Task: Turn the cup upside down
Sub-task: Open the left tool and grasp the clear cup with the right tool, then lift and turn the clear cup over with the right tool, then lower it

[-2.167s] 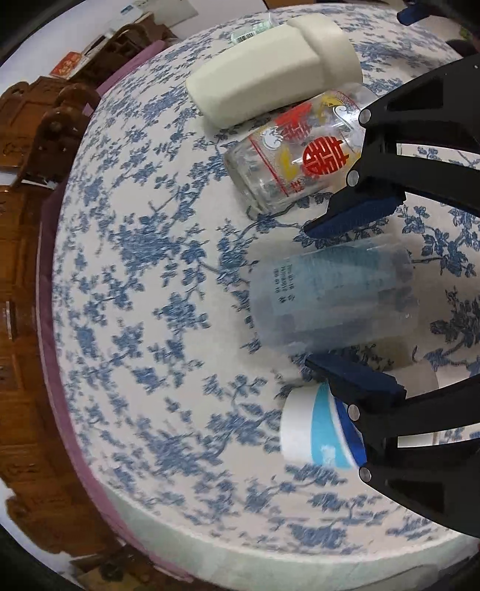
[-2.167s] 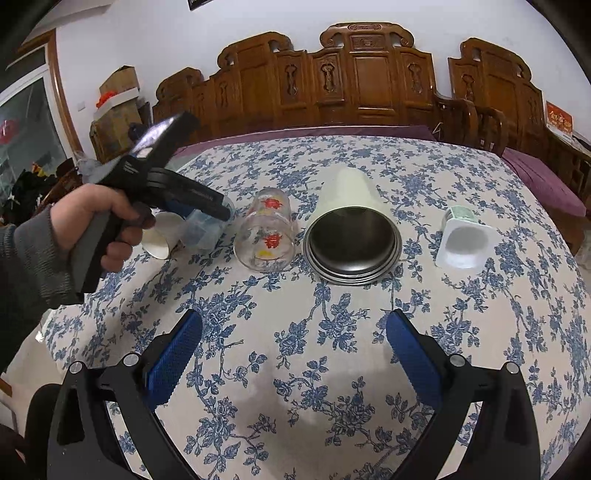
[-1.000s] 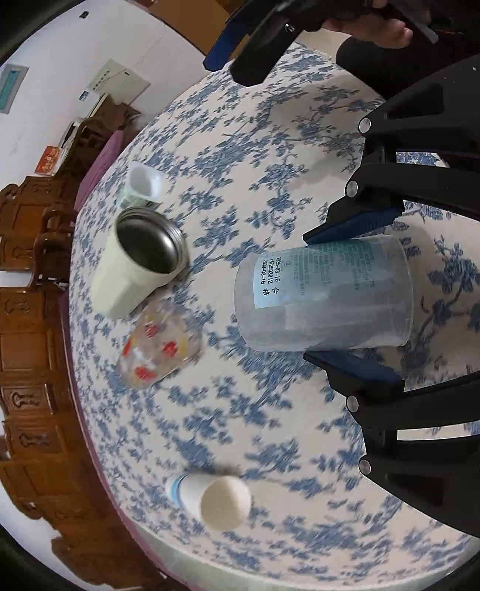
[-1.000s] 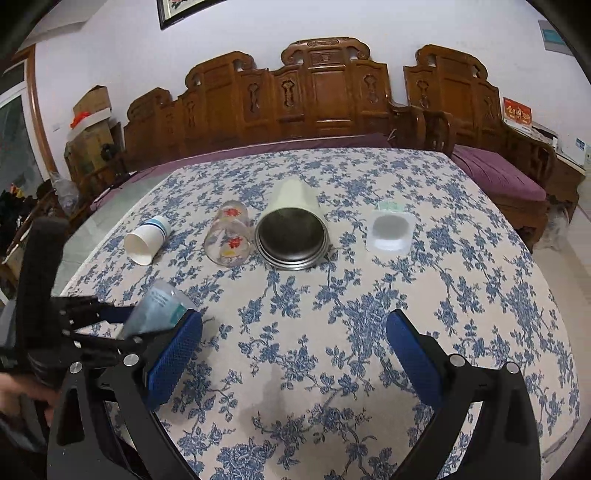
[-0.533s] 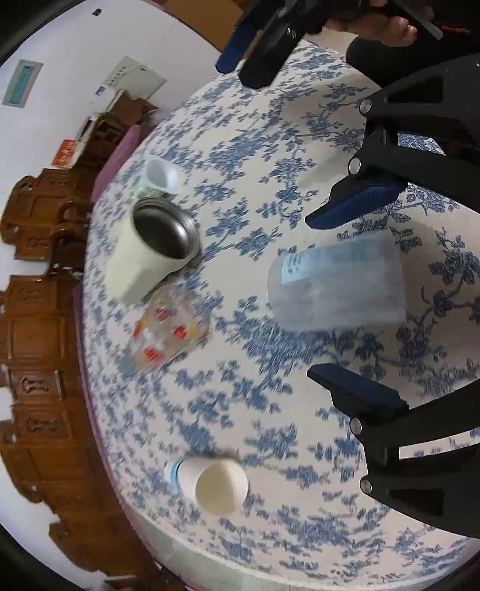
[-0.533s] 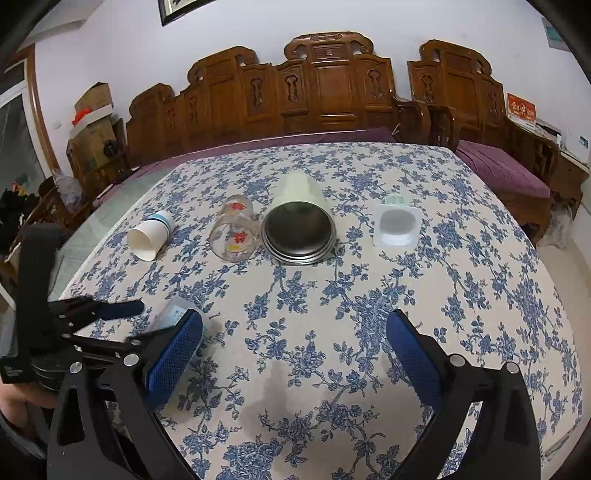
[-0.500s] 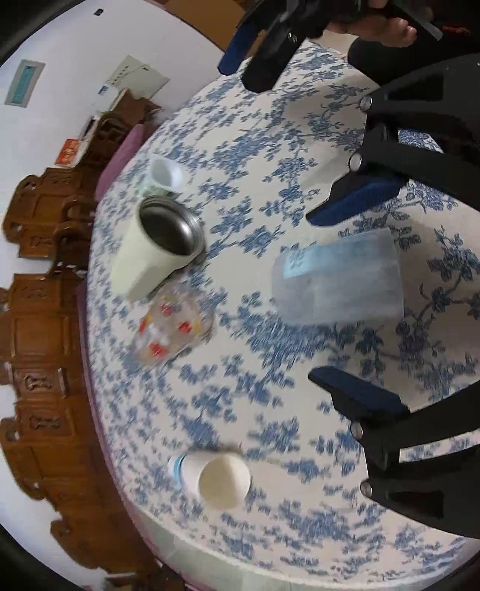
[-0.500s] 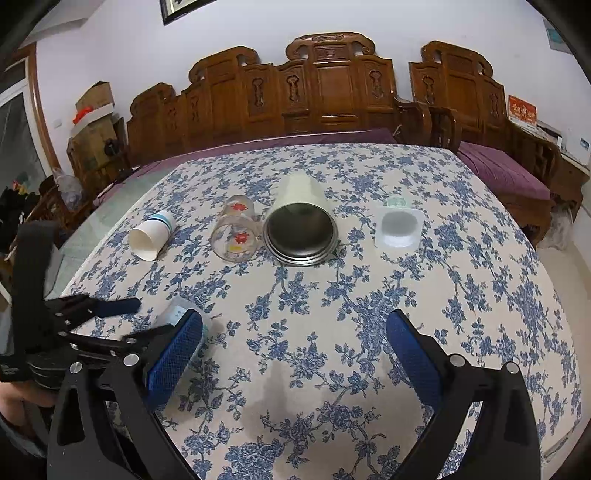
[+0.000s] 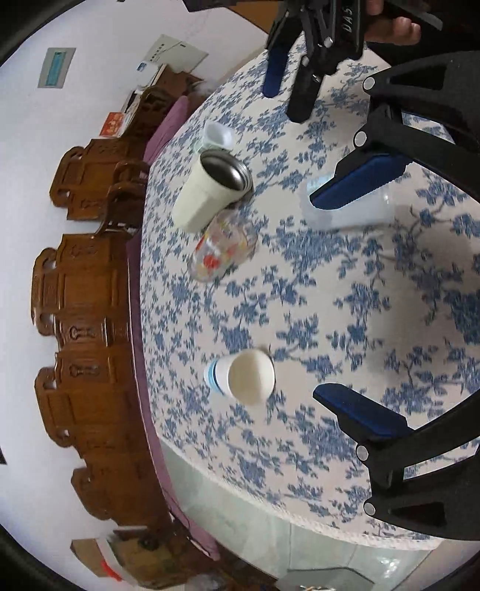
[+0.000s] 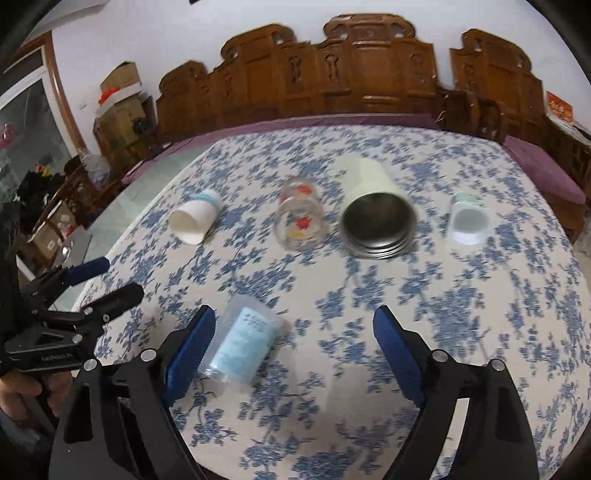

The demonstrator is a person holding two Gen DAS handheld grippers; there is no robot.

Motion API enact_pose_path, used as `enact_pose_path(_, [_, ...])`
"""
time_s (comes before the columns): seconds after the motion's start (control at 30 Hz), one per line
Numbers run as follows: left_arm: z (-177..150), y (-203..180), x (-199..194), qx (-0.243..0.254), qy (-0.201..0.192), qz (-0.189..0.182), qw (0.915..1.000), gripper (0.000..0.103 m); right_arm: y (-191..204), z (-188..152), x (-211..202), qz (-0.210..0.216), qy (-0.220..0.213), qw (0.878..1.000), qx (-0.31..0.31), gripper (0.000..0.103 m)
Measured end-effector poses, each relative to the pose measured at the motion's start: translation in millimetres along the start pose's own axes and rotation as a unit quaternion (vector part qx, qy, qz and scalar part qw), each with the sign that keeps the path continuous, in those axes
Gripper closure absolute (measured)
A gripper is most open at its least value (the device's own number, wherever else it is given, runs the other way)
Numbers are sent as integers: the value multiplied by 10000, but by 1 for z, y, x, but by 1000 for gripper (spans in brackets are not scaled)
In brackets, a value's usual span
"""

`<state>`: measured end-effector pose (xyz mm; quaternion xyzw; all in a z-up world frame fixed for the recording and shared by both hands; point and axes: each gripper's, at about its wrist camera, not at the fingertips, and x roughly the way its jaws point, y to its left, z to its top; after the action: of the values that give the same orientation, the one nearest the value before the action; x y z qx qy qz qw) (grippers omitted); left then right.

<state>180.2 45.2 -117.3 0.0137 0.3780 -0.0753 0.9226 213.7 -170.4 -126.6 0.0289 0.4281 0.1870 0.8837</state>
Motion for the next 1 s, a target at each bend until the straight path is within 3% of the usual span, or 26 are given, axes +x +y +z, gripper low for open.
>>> enact_pose_path(0.27, [-8, 25, 1, -219, -20, -57, 9997, 12, 12, 2, 53, 323, 1007, 9930, 522, 25])
enact_pose_path(0.57, [-8, 31, 1, -293, -40, -205, 9994, 12, 5, 12, 100, 647, 2037, 9689, 1249, 27])
enact_pose_path(0.7, [-9, 30, 2, -275, -13, -219, 9994, 12, 7, 15, 111, 757, 2340, 9590, 1410, 27])
enact_pose_path(0.87, [-9, 30, 1, -243, -41, -191, 9995, 12, 5, 18, 121, 725, 2456, 9558, 1447, 27])
enact_pose_path(0.93, [-8, 29, 1, -238, -52, -184, 9995, 12, 2, 19, 124, 722, 2482, 9545, 1488, 31])
enact_pose_path(1.0, [-9, 28, 1, -207, -50, -161, 9996, 12, -3, 19, 126, 799, 2491, 9523, 1573, 42])
